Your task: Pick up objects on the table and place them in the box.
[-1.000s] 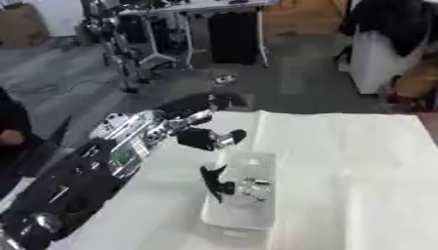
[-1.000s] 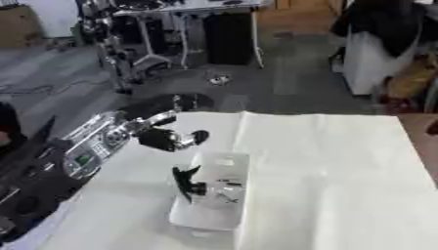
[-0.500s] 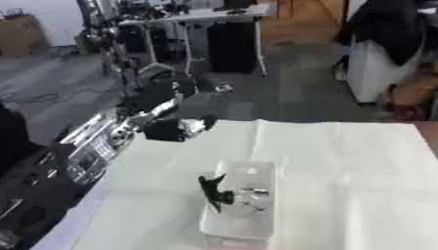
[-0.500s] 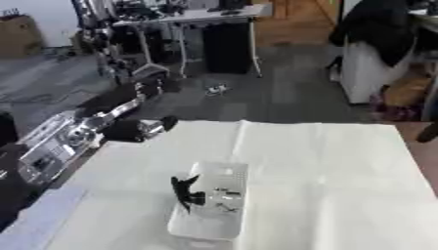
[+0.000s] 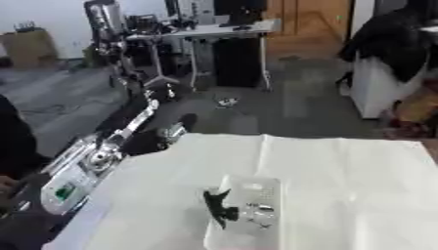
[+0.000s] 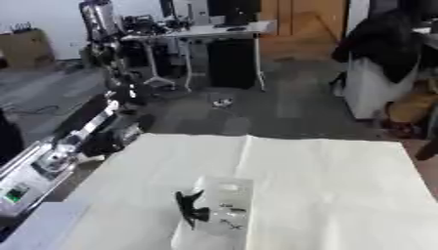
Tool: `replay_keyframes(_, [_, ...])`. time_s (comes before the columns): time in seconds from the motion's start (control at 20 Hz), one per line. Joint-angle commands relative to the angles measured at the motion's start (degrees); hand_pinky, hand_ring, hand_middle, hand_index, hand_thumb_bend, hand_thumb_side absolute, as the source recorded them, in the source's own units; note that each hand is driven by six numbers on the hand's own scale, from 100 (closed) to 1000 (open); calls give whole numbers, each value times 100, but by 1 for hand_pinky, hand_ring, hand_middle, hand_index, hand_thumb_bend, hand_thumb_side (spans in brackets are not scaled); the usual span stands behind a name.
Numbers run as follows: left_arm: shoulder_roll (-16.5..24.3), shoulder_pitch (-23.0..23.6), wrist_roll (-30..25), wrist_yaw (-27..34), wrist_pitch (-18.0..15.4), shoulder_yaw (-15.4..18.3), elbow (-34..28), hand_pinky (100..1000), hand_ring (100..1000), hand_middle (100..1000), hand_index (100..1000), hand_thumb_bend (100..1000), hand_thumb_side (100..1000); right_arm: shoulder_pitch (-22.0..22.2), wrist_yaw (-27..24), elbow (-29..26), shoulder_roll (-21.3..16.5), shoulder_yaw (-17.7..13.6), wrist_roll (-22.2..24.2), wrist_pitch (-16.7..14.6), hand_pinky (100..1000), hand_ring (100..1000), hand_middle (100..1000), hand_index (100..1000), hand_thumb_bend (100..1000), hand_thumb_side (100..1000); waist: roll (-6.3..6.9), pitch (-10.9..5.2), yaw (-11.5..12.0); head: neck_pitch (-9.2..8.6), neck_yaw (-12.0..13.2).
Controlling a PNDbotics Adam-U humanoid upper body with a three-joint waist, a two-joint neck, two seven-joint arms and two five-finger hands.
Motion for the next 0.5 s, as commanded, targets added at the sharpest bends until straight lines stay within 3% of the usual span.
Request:
replay_keyframes(0.05, [7, 169, 118, 195, 87, 245, -500, 750, 793, 830, 920, 237, 1000, -14, 33, -76, -109, -54, -19, 2, 373, 385, 479, 910, 430, 1000, -23, -42, 27, -169, 102])
replay_keyframes(0.5, [-332, 741, -82, 202, 236, 428, -1313, 748, 789, 831, 926, 235, 1000, -125, 15, -76, -118, -47, -22, -37, 377, 391, 482, 882, 427, 1000, -53, -70, 120, -443, 138])
